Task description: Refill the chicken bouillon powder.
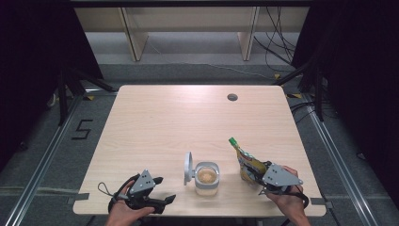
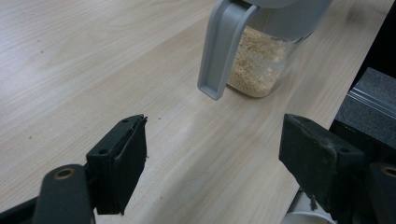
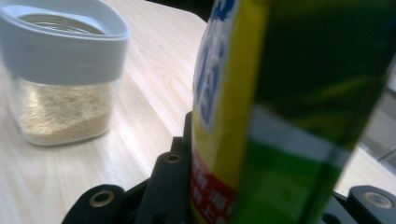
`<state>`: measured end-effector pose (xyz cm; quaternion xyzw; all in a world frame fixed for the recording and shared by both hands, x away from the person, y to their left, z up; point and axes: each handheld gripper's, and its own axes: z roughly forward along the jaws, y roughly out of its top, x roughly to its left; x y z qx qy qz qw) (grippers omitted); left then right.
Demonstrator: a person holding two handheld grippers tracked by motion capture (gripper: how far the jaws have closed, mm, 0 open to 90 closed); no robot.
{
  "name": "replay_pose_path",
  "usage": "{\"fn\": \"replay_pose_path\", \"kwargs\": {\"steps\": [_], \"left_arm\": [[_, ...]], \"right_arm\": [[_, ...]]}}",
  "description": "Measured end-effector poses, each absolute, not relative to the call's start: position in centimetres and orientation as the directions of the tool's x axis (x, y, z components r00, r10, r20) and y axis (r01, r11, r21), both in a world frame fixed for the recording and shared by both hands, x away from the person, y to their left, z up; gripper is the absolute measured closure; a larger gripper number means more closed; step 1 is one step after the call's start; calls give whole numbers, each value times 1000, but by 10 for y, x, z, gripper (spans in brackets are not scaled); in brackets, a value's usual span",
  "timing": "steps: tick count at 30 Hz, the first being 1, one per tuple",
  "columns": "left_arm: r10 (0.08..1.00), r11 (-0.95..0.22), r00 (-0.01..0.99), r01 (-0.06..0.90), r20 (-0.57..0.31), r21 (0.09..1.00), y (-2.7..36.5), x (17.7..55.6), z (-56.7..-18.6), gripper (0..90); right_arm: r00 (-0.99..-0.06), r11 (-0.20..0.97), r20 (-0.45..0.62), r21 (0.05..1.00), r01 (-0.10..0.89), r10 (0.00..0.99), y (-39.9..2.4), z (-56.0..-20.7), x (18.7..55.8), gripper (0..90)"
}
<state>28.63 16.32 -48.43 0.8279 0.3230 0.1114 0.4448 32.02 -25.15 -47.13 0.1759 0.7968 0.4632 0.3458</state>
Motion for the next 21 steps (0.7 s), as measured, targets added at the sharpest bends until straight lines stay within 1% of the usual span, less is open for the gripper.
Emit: {"fn": "replay_pose_path", "kwargs": {"steps": [2,4,7,9,11,13,17,21], "left_arm": [[633,-383,766,438,-115,813,162,286,-484,227],[630,-399,770,434,-103,807,164,286,-483,227],[633,-389,767,435,-108,812,164,286,-484,228],[629,-399,771,432,-102,809,164,286,-484,227],[629,-401,771,432,-100,808,164,286,-484,228],[632,-390,767,436,-108,811,164,286,-484,228],[631,-392,768,433,-106,812,164,286,-484,228],[630,-393,769,432,-104,812,164,286,-484,228]], "right_arm": [[-702,487,-357,873,-17,616,-254,-473,324,771],[-700,466,-336,885,-5,630,-256,-475,325,771],[-682,425,-283,904,45,674,-260,-475,324,770],[-678,414,-266,908,63,686,-261,-476,323,769],[-661,394,-259,917,60,704,-260,-477,323,767],[-660,398,-251,914,80,708,-260,-475,320,764],[-643,408,-272,910,69,715,-261,-475,315,758],[-634,402,-256,911,94,729,-262,-475,310,750]]}}
